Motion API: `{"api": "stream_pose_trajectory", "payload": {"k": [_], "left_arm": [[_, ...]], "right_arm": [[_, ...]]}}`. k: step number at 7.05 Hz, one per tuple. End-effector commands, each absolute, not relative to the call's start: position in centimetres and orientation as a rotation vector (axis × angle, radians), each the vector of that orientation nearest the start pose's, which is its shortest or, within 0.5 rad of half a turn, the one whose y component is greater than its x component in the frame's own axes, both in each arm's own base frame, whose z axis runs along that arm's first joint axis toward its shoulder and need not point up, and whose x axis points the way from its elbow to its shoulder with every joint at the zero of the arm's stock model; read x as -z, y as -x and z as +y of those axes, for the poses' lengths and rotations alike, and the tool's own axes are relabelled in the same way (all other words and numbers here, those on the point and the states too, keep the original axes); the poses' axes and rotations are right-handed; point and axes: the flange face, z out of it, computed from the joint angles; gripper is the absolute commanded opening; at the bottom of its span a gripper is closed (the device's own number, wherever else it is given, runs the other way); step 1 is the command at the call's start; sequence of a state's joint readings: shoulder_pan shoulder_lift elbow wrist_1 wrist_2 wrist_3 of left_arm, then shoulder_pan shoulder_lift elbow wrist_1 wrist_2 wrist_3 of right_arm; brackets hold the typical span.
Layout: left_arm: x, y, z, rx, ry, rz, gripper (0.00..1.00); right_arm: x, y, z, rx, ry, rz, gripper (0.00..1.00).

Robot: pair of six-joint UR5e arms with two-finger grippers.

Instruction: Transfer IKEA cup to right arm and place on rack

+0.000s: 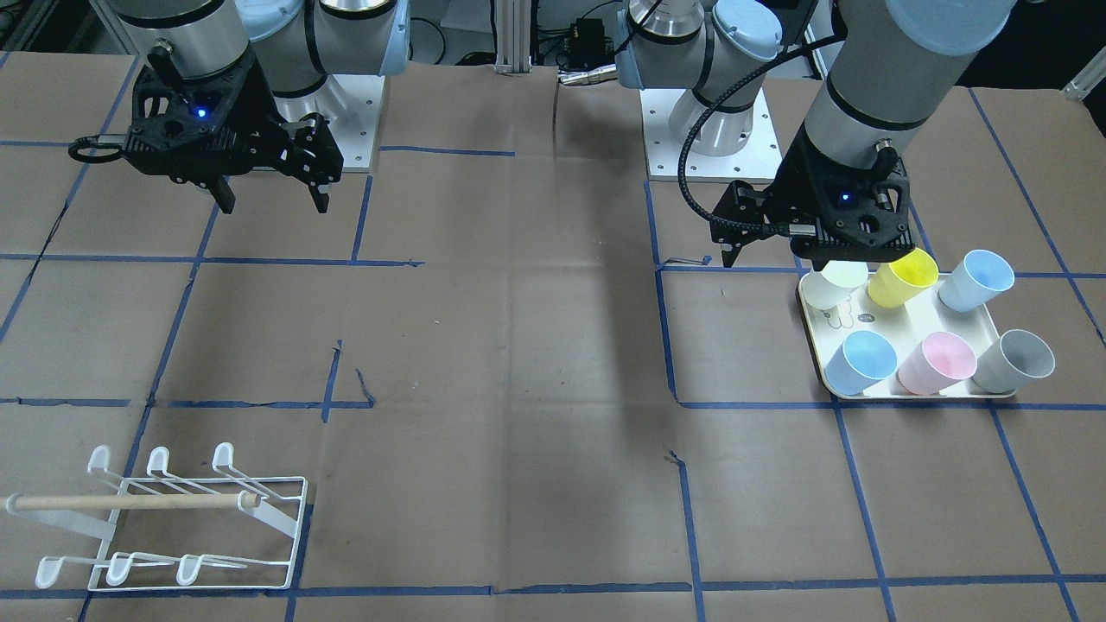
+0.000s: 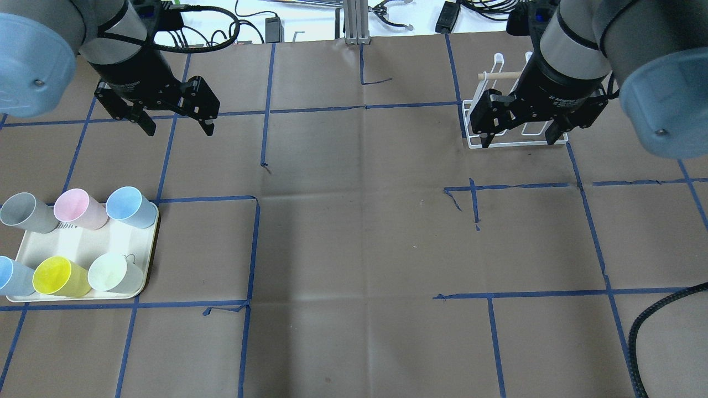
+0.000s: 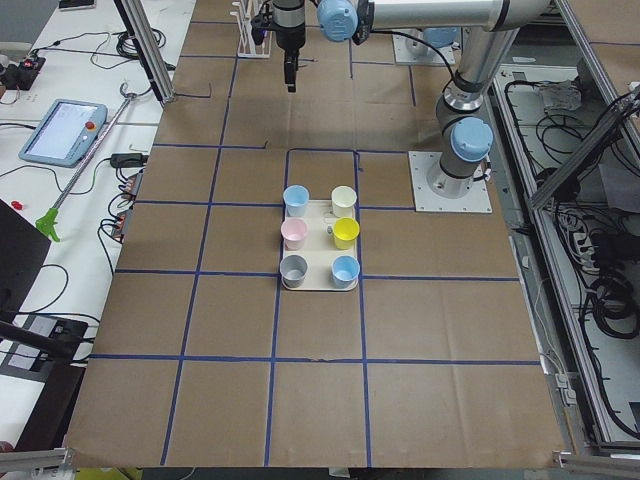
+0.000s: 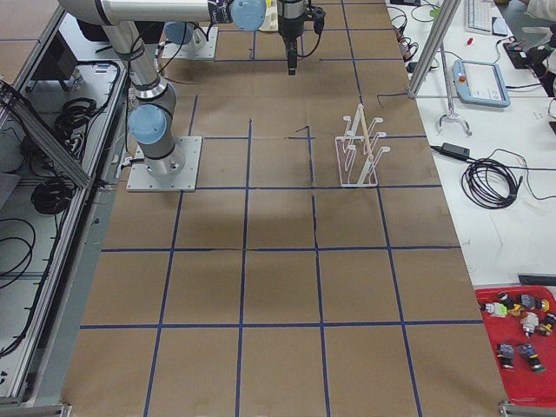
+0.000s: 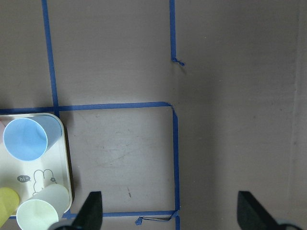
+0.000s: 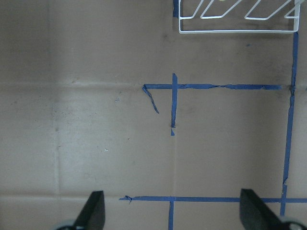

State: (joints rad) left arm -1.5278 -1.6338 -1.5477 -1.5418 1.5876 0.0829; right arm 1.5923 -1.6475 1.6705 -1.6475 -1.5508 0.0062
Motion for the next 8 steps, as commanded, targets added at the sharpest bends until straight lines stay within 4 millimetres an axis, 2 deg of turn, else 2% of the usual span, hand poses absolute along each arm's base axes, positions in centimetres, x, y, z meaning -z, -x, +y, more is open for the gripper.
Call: {"api": "stream_pose_trajectory", "payload": {"k": [1, 7, 8], "left_arm": [[-47.1, 10.9, -52.3, -0.016, -0.062, 3.125, 0.99], [-47.3, 10.6, -52.2, -0.010, -0.084, 3.119, 0.99], [-47.2, 9.0, -52.6, -0.005, -0.041, 3.122, 0.99]], "right_arm": [[-48.3, -14.5, -46.1, 0.083, 0.025, 3.120, 1.00], [-48.3, -14.5, -46.3, 0.086, 0.025, 3.120, 1.00], [-48.3, -14.5, -46.3, 0.086, 0.022, 3.120, 1.00]]}}
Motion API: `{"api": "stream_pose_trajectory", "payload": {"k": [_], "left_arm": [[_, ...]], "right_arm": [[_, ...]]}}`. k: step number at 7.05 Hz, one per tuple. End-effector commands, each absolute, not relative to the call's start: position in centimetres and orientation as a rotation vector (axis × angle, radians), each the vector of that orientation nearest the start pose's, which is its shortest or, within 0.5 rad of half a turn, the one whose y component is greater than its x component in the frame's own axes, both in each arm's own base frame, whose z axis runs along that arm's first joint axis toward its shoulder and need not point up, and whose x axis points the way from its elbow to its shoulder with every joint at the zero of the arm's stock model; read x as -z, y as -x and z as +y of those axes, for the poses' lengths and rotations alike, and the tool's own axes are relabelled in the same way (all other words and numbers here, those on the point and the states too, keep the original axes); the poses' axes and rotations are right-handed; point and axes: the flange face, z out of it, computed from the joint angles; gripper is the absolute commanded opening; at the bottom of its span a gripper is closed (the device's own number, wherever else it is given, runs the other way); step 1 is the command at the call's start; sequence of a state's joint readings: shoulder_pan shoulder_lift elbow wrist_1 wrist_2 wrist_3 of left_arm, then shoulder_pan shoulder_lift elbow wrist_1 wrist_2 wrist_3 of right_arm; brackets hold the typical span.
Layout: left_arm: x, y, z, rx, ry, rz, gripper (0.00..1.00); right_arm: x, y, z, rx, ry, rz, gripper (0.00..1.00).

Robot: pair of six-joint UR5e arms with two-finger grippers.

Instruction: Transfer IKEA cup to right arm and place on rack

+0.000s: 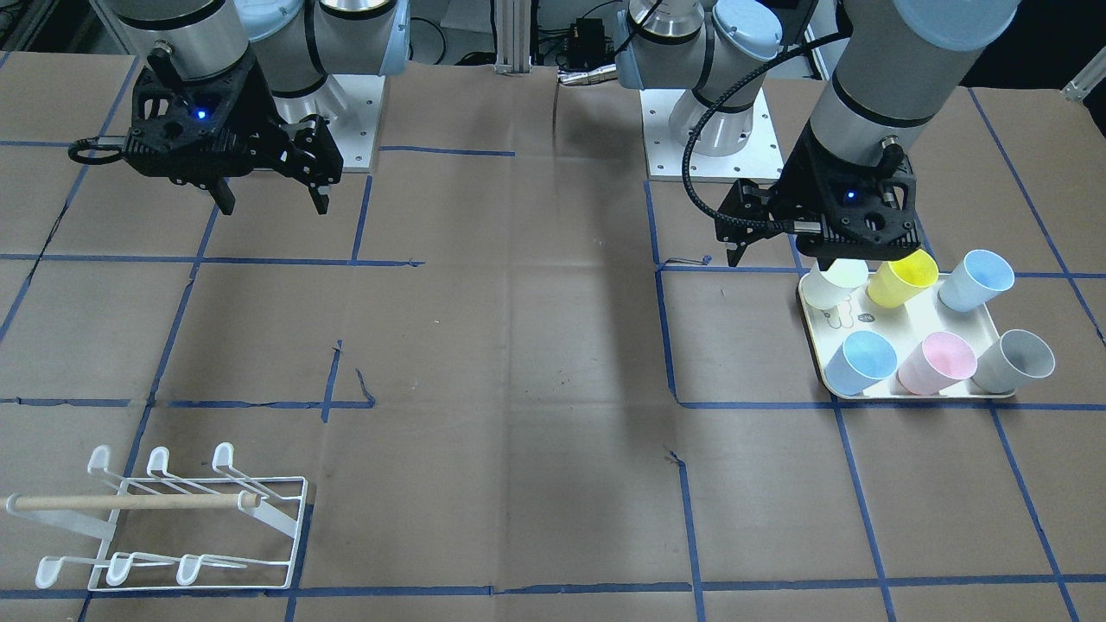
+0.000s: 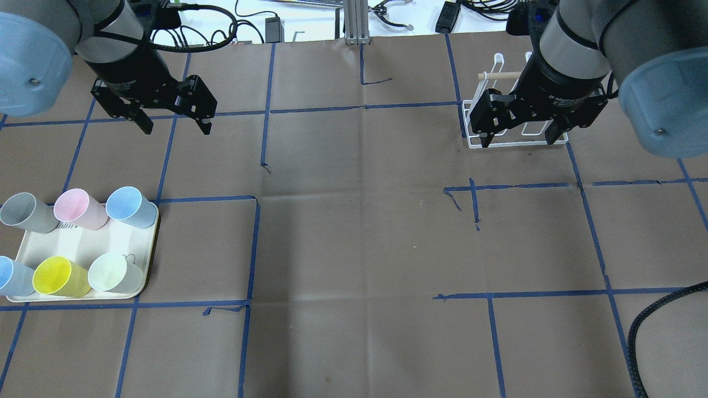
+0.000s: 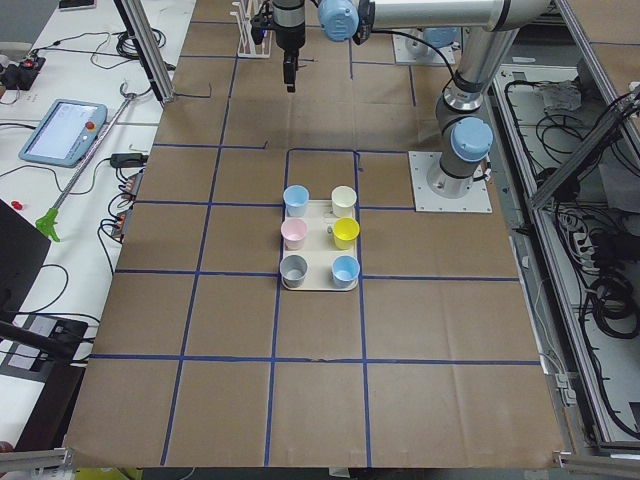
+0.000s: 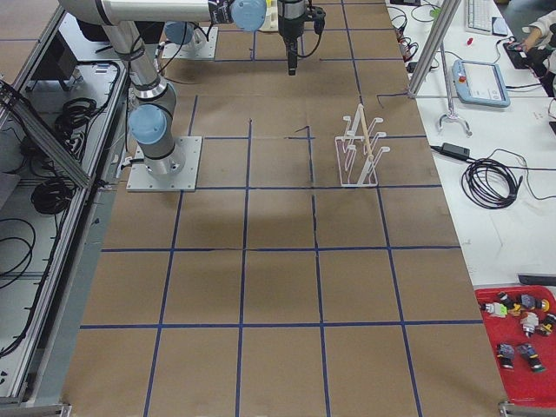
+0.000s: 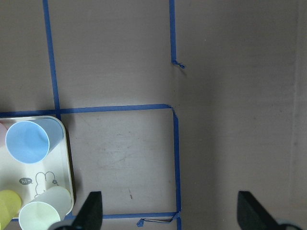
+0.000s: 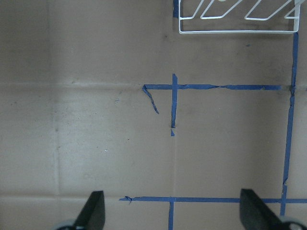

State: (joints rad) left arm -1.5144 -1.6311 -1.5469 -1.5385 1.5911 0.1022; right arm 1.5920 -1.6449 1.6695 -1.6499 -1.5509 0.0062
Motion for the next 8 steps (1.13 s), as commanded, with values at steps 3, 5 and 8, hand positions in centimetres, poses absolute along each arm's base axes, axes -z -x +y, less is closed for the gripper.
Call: {"api": "stream_pose_trajectory", "payload": {"k": [3, 5, 8], "left_arm": [[-45.6, -1.3, -53.6, -0.054, 0.145, 3.124, 0.97], [-43.7, -7.8, -52.2, -0.116, 0.144, 3.139, 0.97], [-38.3, -9.0, -51.1, -0.124, 0.066, 3.149, 0.97]], "right_arm": [[-48.2, -14.5, -46.3, 0.086, 0.022, 3.120, 1.00], [-48.2, -14.5, -46.3, 0.086, 0.022, 3.118, 1.00], [-48.1, -14.5, -46.4, 0.083, 0.022, 3.117, 1.00]]}}
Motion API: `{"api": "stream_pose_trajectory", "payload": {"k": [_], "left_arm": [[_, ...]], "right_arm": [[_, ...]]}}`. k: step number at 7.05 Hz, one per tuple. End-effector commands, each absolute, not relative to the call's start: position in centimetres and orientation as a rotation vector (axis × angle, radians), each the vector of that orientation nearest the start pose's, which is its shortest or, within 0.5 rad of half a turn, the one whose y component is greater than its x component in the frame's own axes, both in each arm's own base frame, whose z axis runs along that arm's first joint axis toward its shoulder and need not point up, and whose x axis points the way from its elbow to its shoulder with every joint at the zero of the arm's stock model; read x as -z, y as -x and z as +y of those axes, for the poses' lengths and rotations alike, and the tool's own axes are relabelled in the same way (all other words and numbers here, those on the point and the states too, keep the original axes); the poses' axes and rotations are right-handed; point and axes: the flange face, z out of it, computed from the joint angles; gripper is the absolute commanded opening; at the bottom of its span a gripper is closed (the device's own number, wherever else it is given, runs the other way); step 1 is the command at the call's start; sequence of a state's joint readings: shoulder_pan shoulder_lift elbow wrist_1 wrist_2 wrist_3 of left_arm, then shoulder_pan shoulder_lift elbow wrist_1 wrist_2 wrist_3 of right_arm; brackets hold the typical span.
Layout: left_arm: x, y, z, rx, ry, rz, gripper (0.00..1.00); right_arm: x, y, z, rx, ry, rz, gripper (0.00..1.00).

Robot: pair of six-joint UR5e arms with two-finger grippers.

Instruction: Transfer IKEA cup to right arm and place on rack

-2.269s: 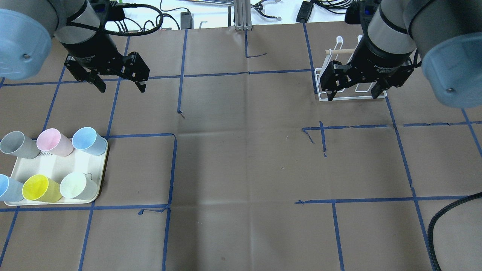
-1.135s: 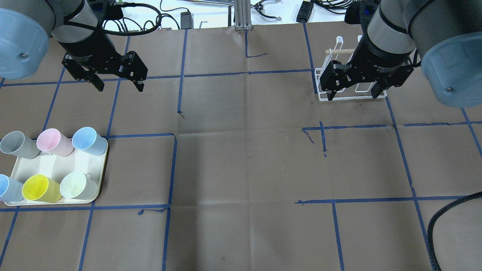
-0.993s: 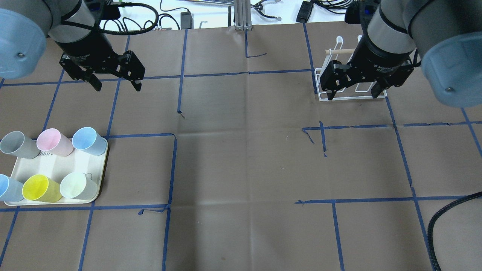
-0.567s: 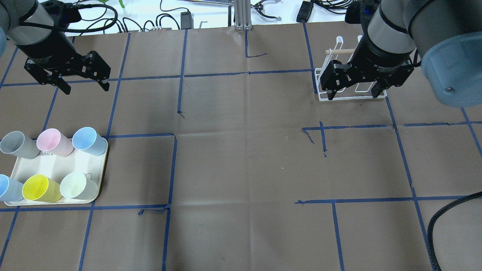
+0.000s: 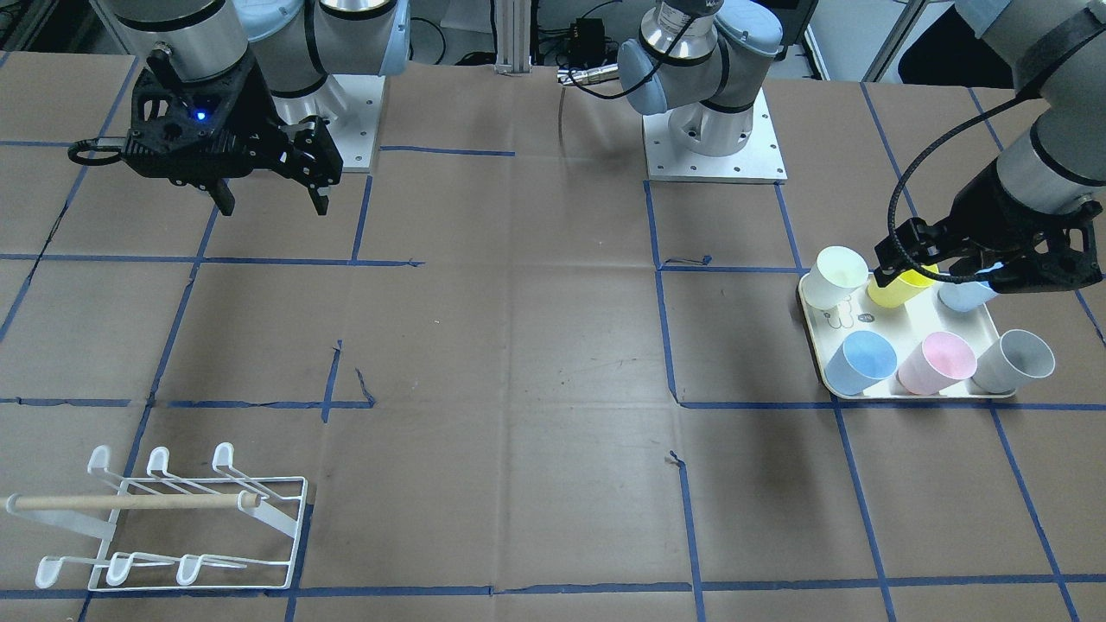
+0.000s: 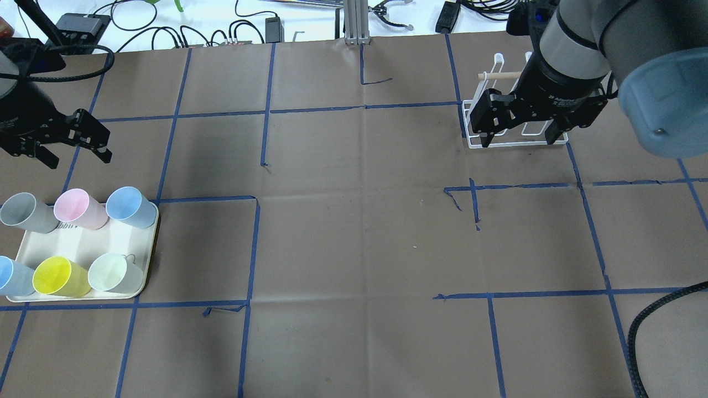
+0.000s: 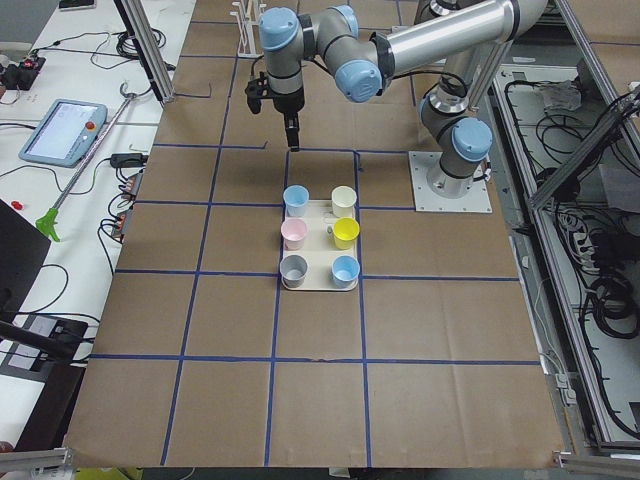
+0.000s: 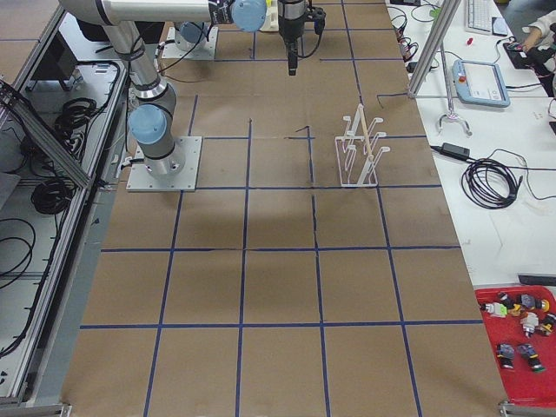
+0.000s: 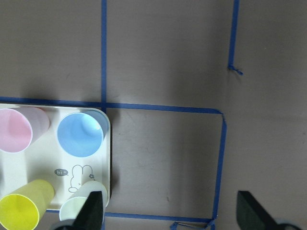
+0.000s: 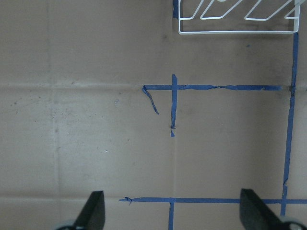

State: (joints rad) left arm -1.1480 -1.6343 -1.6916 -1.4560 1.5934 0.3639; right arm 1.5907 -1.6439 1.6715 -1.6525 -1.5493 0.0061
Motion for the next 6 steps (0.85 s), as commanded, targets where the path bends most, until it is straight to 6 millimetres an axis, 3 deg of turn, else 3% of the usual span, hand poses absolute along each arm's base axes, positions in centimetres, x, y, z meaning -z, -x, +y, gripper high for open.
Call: {"api": "stream_pose_trajectory", "payload": {"k": [1, 4, 6], "left_arm": [[-35.6, -9.1, -51.1, -0.116, 0.028, 3.147, 0.97], [-29.3, -8.6, -49.9, -0.064, -0.056, 3.133, 0.97], [-26.7, -8.8, -50.4, -0.067, -0.116, 3.133, 0.97]], "right_arm": [[-48.1, -14.5, -46.4, 0.083, 0.022, 3.117, 1.00], [-48.0, -14.5, -46.3, 0.081, 0.022, 3.117, 1.00], [-47.7, -14.6, -46.5, 0.074, 0.025, 3.117, 1.00]]}}
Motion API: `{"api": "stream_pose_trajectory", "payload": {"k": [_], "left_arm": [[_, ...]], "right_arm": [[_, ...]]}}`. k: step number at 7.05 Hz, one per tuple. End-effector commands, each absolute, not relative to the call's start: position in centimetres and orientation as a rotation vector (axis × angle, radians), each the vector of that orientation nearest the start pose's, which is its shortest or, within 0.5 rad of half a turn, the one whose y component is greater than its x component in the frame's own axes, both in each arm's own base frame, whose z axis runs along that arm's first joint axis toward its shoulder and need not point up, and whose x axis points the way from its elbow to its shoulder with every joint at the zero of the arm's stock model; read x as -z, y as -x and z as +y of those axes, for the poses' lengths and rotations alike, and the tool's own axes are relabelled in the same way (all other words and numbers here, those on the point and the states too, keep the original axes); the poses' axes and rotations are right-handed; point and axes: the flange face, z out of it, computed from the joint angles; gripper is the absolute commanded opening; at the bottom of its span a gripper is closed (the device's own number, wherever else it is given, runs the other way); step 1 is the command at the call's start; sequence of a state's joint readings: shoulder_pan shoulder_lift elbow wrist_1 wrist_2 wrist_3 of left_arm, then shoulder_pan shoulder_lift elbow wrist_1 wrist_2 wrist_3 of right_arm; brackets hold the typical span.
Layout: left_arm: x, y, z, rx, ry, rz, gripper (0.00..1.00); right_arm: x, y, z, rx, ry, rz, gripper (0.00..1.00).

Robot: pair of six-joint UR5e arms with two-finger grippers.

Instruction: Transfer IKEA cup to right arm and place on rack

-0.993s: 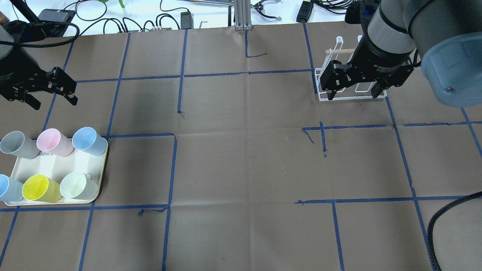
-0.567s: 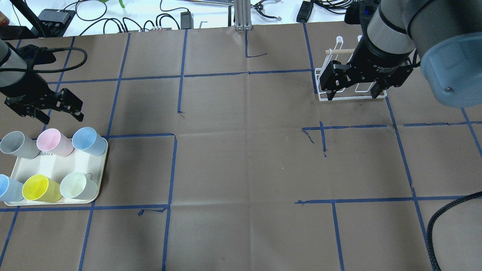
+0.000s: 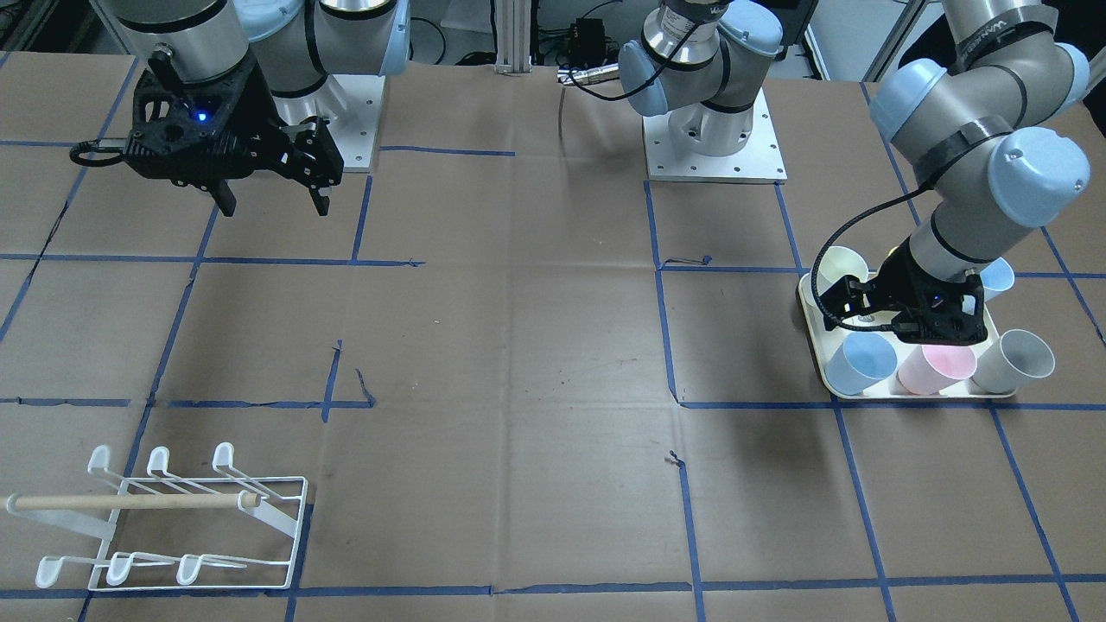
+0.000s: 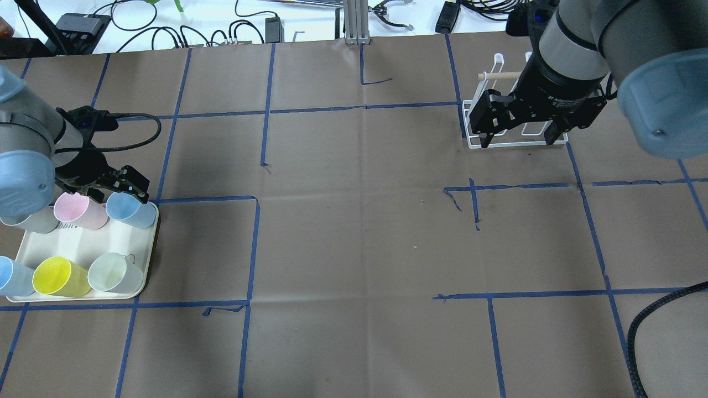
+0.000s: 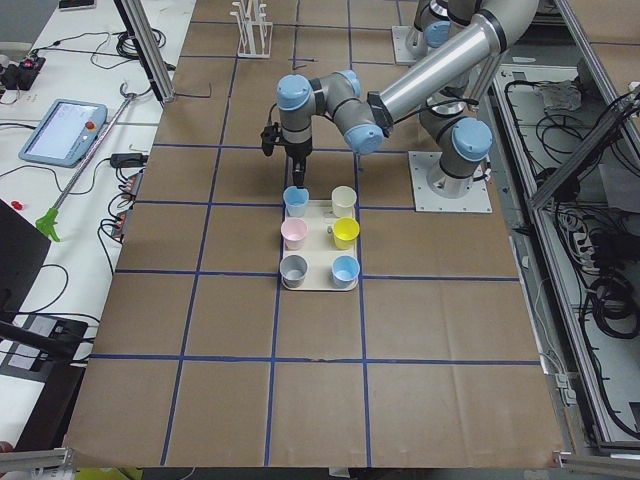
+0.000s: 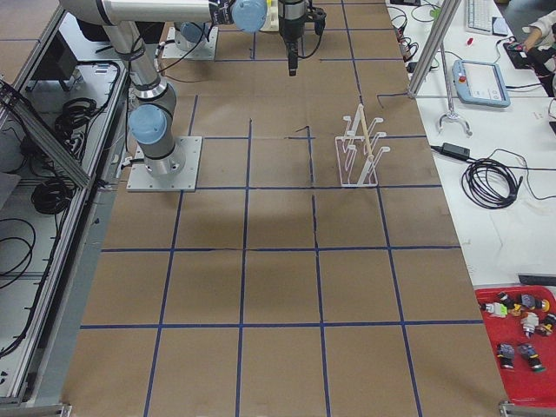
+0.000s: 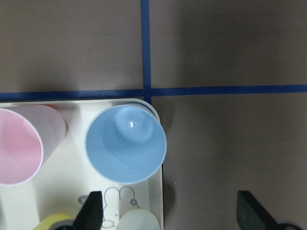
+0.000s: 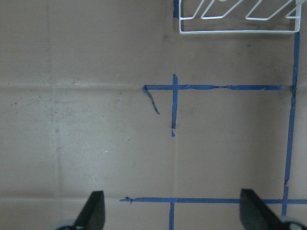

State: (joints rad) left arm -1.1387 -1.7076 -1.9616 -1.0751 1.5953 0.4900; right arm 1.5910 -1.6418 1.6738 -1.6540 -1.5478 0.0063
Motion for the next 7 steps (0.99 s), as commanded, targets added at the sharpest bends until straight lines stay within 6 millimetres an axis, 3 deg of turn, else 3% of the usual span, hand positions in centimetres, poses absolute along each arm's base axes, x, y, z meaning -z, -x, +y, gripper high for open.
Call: {"api": "stream_pose_trajectory", "payload": {"k": [1, 2, 3, 5, 6, 7], "left_arm": [[-25.9, -8.9, -50.4, -0.084, -0.124, 3.138, 0.97], [-25.2, -9.0, -50.7, -0.075, -0.126, 3.135, 0.97], [-24.0, -9.3, -51.3, -0.068, -0.152, 3.130, 0.97], [-23.6, -9.6, -51.9, -0.031, -0.153, 3.117, 0.97], [-23.5, -9.6, -51.9, -0.029, -0.153, 3.118, 0.91], [-23.5, -9.7, -51.9, -0.027, -0.151, 3.118, 0.58]], "right_arm": [[-46.6, -14.5, -47.2, 0.036, 0.022, 3.116, 1.00], [-46.3, -14.5, -47.6, 0.033, 0.020, 3.117, 1.00], [-47.2, -14.7, -48.5, 0.183, 0.018, 3.099, 1.00], [-48.7, -15.5, -49.8, 0.405, 0.037, 2.996, 1.00], [-48.7, -16.1, -50.7, 0.458, 0.045, 2.926, 1.00], [-48.0, -16.4, -51.1, 0.431, -0.012, 2.896, 1.00]]}}
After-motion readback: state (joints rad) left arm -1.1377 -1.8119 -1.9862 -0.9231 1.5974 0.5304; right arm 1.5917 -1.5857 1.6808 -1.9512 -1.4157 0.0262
